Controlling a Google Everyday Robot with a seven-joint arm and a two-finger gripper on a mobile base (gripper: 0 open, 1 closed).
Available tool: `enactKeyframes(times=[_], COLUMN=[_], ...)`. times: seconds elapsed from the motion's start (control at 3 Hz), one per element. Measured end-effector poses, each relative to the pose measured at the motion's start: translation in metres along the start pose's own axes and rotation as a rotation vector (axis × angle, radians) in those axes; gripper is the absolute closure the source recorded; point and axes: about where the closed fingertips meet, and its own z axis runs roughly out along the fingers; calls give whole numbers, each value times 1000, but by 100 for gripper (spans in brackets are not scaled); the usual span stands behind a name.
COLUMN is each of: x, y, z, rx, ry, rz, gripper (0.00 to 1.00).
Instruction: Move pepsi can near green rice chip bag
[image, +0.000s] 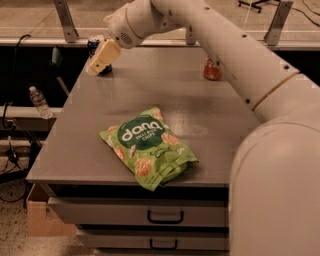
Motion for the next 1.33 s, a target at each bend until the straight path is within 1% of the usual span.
enactKeyframes(times=[0.33,0.67,1.0,1.33], x=[13,28,43,50], y=[-35,-56,-59,-61], z=[35,57,77,91], rx=[79,146,165,169], ry=[-82,-112,-105,-103], rz=[123,236,329,382], gripper=[0,0,0,18])
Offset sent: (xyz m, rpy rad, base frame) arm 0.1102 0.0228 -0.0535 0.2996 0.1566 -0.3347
